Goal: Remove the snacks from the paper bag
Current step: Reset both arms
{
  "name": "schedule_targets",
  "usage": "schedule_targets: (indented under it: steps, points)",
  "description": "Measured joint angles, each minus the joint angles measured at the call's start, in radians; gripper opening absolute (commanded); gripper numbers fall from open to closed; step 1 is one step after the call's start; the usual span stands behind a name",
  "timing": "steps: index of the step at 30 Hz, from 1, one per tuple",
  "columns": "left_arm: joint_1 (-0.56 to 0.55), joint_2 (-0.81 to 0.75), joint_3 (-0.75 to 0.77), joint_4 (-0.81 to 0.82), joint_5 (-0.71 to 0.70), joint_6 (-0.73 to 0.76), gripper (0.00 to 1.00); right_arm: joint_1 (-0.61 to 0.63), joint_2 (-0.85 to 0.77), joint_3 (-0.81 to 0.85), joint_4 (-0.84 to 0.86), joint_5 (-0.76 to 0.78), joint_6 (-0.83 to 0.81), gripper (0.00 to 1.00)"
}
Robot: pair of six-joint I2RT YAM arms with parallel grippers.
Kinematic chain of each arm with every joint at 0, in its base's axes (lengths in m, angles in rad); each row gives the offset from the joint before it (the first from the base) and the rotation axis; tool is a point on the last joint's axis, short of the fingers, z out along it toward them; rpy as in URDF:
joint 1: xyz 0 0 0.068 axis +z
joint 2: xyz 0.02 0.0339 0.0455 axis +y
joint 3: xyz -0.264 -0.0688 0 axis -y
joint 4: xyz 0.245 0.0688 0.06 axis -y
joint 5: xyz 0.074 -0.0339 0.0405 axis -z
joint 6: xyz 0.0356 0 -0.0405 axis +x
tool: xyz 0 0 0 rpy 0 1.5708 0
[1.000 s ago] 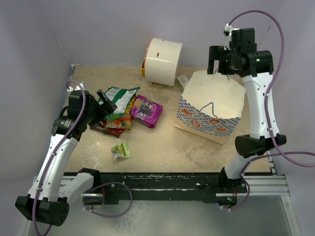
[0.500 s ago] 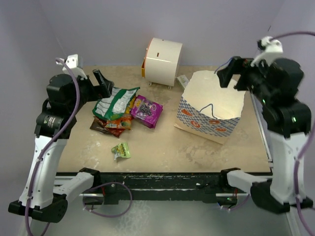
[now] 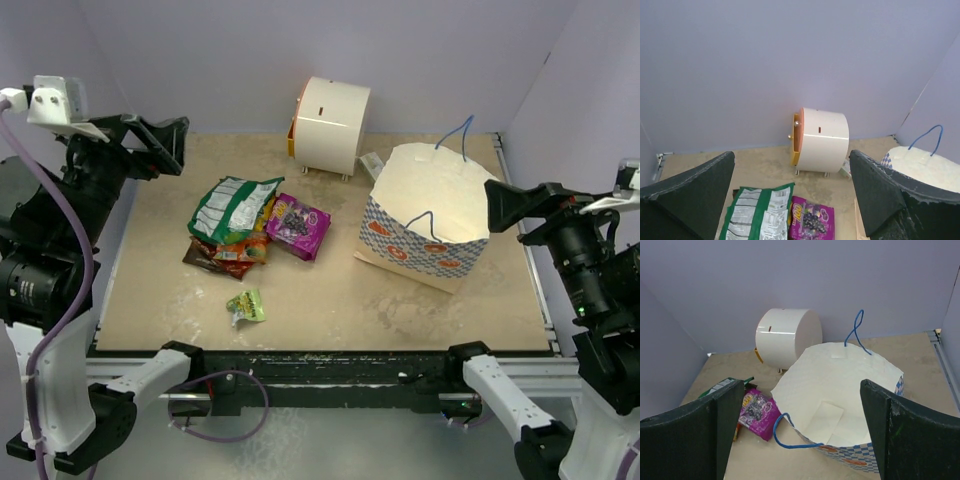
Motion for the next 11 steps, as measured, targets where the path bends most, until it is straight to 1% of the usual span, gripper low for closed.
schedule_targets:
  steps: [4, 11]
  points:
    - [0.0, 0.0, 0.043, -0.012, -0.025, 0.013, 0.99, 0.0, -0.013, 0.001, 0.0, 0.033, 0.016, 0.99]
    - [0.0, 0.005, 0.048, -0.046, -0.055, 0.016, 0.99, 0.0, 0.01, 0.005, -0.004, 0.081, 0.024, 1.0]
